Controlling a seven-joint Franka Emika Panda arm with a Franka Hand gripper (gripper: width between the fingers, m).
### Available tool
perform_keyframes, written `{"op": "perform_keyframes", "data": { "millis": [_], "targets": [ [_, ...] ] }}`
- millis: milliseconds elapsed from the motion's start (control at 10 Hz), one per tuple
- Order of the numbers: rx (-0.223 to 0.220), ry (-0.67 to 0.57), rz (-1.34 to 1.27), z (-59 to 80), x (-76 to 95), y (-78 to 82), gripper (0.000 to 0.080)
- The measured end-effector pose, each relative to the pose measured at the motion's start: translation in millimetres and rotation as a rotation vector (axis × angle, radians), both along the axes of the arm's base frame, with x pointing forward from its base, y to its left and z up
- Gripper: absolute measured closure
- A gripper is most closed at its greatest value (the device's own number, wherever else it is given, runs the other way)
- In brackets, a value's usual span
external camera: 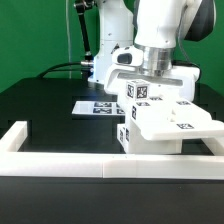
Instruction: Assemble chair
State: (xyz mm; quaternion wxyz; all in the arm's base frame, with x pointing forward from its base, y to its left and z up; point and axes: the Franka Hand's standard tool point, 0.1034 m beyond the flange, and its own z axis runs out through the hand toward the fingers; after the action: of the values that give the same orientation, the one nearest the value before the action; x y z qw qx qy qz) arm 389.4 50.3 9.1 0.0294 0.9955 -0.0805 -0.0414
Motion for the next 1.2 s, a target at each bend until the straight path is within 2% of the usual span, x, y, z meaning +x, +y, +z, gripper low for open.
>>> {"op": "perform_keyframes", "data": {
  "millis": [200, 300, 400, 600, 700, 800, 1000, 1200],
  "targets": [
    [0.019, -0.004, -0.005, 9.7, 2.3, 4.8, 0.0512],
    [0.041, -0.001, -0.015, 19.7, 2.9, 9.6, 0.0512],
    [0.07, 0.014, -0.016, 34.9, 2.7, 15.3, 0.0512],
    [0.122, 0.014, -0.031, 73.6, 8.6, 23.4, 0.0512],
    [0.137, 0.008, -0.044, 90.9, 12.1, 24.0, 0.0512],
    [0.142, -0.007, -0.054, 100.7, 15.3, 24.0, 0.0512],
    [0.131, 0.001, -0.049, 92.6, 12.7, 21.7, 0.0512],
    [0.132, -0.001, -0.043, 93.6, 13.3, 20.7, 0.0512]
  ]
}}
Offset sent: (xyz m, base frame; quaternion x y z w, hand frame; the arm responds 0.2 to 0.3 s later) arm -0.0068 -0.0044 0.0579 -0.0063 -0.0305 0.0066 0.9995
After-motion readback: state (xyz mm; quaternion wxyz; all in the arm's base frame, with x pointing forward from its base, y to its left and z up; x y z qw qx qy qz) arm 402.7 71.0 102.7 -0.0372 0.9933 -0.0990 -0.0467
